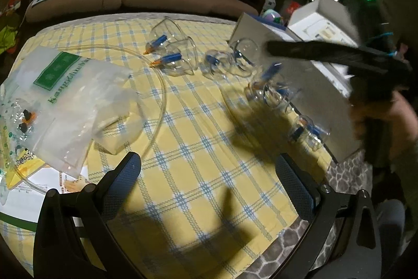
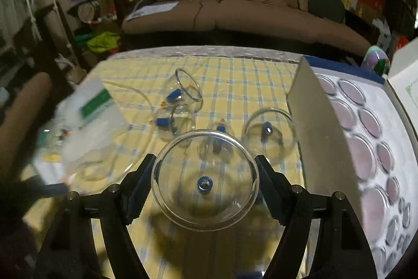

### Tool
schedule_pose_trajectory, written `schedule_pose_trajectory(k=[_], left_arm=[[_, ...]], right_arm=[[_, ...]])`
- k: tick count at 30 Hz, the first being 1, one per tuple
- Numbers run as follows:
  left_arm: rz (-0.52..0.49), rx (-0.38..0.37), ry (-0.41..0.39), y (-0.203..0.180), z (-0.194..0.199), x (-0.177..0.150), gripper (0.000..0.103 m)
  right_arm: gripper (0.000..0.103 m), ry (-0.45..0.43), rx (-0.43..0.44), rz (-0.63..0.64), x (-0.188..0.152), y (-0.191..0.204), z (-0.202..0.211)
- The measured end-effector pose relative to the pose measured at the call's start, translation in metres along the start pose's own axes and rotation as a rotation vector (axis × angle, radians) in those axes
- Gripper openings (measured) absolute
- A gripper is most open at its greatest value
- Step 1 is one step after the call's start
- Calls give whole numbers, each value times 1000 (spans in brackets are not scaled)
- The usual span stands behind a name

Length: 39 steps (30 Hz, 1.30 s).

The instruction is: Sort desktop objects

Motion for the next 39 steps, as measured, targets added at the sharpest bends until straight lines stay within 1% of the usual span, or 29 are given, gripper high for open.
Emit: schedule_pose_trajectory(k=[5,7,9,11,13,14,17,18,20,23,24,25,26,27,31,32,33,34,36,39], left_arm=[[-16,-5,20,-7,-6,-3,103],[1,-16,24,-8,-9,4,103],[5,-15,11,-11,-10,17,103],[-21,15,-11,-19,-16,43,103],[-60,29,-21,-30,-26,66,103],[-90,38,-22,-38,-36,83,103],[-165,82,-21,-55,-62,117,102],[-211,97,-23,-64,-76,131,102],[-256,115,-7,-75,-100,147,102],[-285,155,32,-82,-136,162,101],[-295,169,51,-82,-150,165,94],[-302,184,62,-83,-159,168,88],[-311,205,77,-83,-171,171,79],[-315,207,90,-83,-179,173,77],[-325,192,116,-85,-198,173,76],[-329,182,121,-86,-202,173,67],[-333,172,131,-87,-205,173,45],[-324,152,155,-86,-210,174,33],[-298,129,159,-84,-212,176,17],[-232,80,156,-79,-208,181,13]], right_arm=[[77,1,53,-39,-19,-20,50],[77,8,55,-37,-28,-26,64],[77,7,59,-37,-35,-33,76],[77,2,59,-40,-42,-41,87],[77,-9,65,-56,-47,-51,96],[77,-13,67,-63,-48,-56,98],[77,-32,71,-88,-54,-71,109],[77,-35,73,-94,-55,-75,112],[77,-41,75,-104,-58,-85,116],[77,-49,76,-114,-59,-100,120],[77,-51,79,-118,-59,-104,121],[77,-54,81,-120,-60,-107,123],[77,-59,83,-123,-60,-111,124],[77,-62,87,-125,-61,-113,125],[77,-76,104,-133,-63,-122,129],[77,-77,106,-133,-63,-124,128],[77,-77,109,-135,-64,-126,128],[77,-77,111,-137,-64,-127,127],[77,-79,118,-146,-66,-131,127],[77,-89,135,-184,-67,-141,131]])
Point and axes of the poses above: each gripper's, at about its wrist camera, not at the fingertips, and z roughly against the way its jaws point, y to its left, x to its top, the point moved 1 cm from there along -z, roughly the way its jaws point, and after that the axes turned 1 degree about -z, right-handed, at the moved point
